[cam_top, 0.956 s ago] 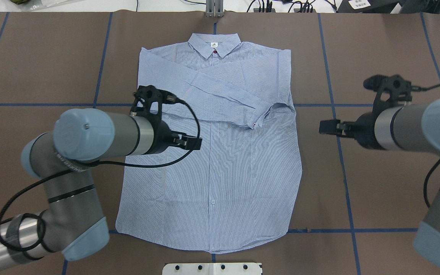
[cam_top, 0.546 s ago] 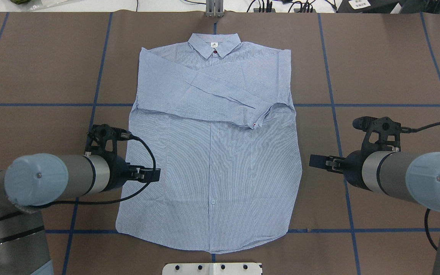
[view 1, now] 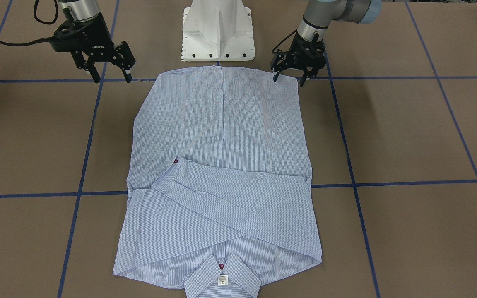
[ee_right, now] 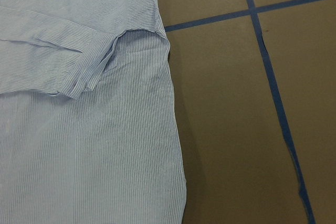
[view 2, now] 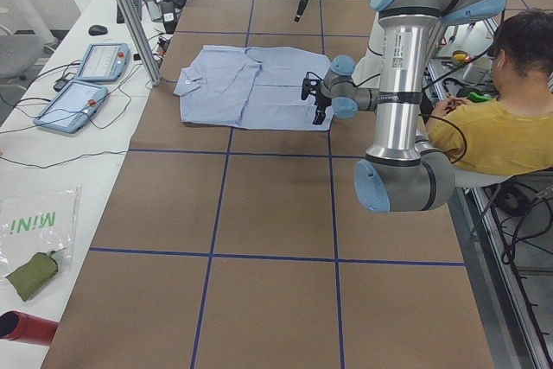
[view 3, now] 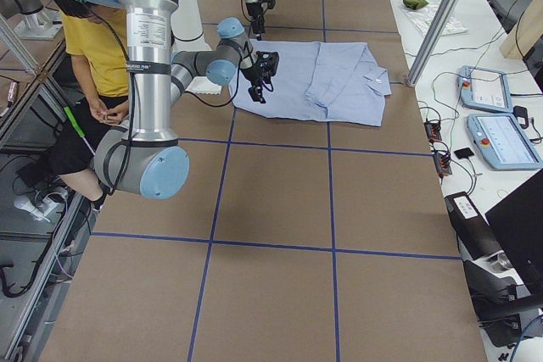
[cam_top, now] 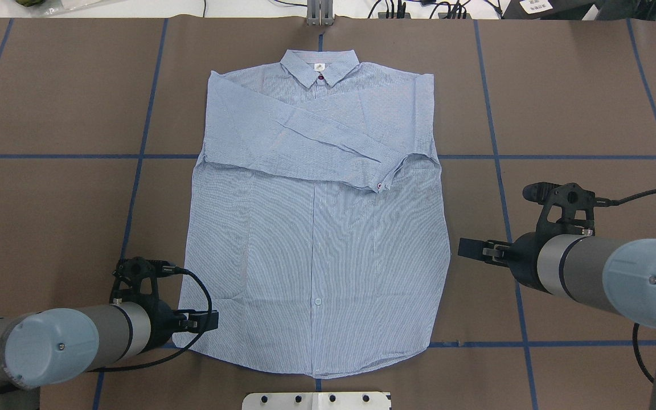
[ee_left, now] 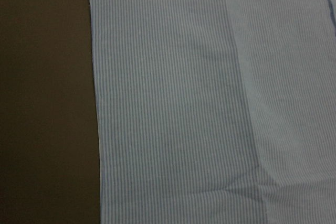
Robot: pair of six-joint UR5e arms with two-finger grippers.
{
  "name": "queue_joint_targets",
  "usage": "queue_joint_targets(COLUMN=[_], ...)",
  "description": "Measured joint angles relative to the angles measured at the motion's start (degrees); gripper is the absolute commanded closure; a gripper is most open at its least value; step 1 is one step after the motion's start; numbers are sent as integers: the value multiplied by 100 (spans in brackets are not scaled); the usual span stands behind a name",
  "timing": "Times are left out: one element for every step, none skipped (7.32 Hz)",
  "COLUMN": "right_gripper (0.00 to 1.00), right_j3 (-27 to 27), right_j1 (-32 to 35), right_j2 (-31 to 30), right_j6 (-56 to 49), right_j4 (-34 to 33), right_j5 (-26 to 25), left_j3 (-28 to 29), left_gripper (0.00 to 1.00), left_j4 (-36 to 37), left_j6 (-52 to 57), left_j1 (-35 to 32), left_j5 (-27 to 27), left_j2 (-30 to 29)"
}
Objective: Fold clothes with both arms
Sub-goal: 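Grasp the hem corners nearest the robot with both grippers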
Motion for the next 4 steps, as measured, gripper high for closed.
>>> queue_joint_targets(right_gripper=[0, 0, 0, 0], right_j3=[1, 0, 0, 0], right_j1=[-3, -8, -14, -18], right_j2=[0, 0, 0, 0], right_j6=[0, 0, 1, 1], right_j4=[0, 0, 0, 0], right_j5=[-2, -5, -17, -34], left_j3=[5, 19, 39, 55], left_gripper=[10, 14, 15, 17], left_j4=[92, 167, 204, 219], left_j6=[-33, -44, -48, -49], left_j1=[46, 79, 99, 109], left_j5=[15, 20, 22, 22], left_j2=[18, 23, 25, 26])
